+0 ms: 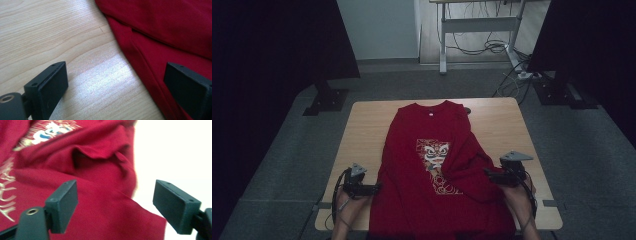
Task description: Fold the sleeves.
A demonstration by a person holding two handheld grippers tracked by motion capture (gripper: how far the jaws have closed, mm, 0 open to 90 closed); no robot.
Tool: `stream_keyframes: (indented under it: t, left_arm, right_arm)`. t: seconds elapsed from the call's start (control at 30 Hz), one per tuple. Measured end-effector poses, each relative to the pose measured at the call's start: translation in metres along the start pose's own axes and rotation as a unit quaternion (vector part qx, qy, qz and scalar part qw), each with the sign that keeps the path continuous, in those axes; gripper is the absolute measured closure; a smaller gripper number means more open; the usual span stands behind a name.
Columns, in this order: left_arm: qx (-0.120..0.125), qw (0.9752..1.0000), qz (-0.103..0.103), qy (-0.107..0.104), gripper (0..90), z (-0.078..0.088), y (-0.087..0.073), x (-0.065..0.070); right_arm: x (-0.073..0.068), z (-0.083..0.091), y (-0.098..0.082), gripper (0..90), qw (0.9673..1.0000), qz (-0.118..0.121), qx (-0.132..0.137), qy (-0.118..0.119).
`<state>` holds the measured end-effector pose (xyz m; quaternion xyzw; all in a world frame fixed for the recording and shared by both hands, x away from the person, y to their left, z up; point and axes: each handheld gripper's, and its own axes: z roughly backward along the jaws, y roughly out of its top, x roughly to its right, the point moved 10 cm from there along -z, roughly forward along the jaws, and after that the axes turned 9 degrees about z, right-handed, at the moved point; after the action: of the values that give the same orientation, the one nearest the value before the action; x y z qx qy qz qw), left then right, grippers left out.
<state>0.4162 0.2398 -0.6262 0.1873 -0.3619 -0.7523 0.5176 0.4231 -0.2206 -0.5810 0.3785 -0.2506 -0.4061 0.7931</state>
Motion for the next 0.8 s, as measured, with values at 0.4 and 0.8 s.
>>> stream_keyframes:
  t: [0.4,0.8]
  left_arm:
    - [0.0,1.0,0.0,0.001,6.1,0.0,0.0,0.0]
    - [0.0,1.0,0.0,0.001,6.1,0.0,0.0,0.0]
  right_arm:
    - [0.034,0.005,-0.032,38.2,0.9982,-0.04,-0.017,-0.041]
    - [0.032,-0.006,-0.054,67.6,0.9979,-0.027,-0.052,-0.029]
